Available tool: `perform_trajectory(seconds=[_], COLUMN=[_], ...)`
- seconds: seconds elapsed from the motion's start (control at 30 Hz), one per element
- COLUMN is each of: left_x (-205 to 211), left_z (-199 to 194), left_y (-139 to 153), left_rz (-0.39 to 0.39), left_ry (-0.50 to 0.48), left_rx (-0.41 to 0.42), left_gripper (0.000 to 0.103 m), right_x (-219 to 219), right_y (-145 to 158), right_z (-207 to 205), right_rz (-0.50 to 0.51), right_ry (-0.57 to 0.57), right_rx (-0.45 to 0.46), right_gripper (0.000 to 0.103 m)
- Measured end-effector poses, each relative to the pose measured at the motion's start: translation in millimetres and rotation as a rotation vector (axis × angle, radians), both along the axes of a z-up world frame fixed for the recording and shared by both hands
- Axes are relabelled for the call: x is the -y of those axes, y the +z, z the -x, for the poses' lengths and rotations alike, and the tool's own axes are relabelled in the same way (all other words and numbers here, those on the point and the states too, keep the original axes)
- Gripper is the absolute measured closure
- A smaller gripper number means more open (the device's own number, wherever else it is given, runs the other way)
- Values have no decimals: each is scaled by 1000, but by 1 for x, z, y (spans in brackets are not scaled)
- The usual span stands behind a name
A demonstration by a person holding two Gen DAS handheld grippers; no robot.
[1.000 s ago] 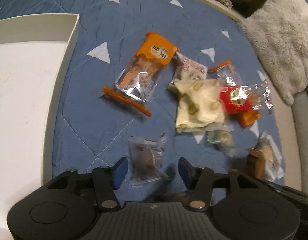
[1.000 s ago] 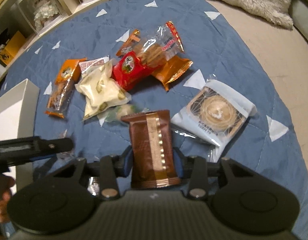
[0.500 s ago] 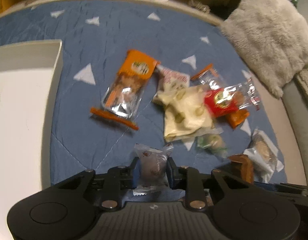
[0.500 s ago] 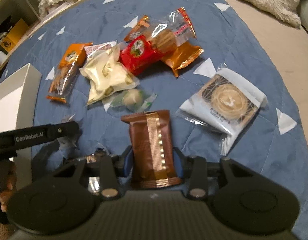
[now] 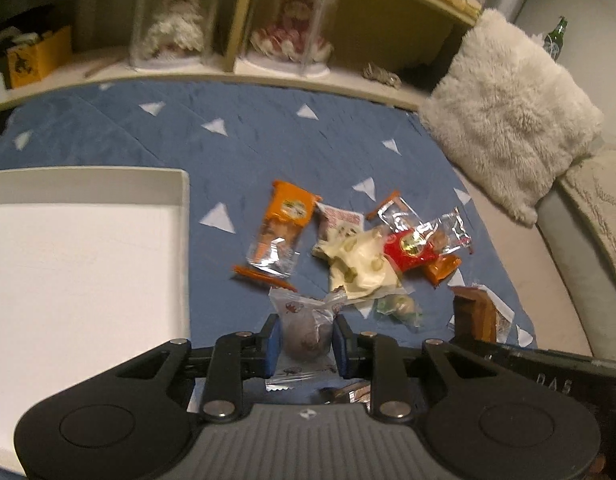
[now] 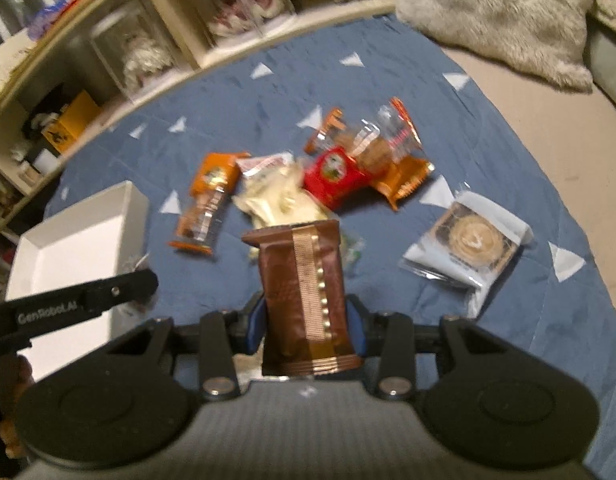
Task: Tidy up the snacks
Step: 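Carry the candy bag and chocolate bar over the white tray with both tools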
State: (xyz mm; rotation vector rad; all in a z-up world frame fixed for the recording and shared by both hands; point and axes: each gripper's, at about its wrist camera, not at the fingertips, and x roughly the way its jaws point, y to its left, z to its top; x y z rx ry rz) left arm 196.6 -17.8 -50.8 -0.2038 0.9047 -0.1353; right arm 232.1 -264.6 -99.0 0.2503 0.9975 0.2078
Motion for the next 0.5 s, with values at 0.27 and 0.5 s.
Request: perform_trajectory(seconds=[0.27, 0.5], left_x=[-39, -81], left_z=[28, 48], left_y=[27, 26], left_rz=[-53, -96], left_ry=[37, 79], left_rx=[41, 23], left_gripper=[74, 74], right_x=[-31, -75], right_y=[26, 28], right_z=[14, 20], right_rz=[-32, -68], right_ry=[17, 62], right_rx=[54, 36], right_gripper=[56, 56])
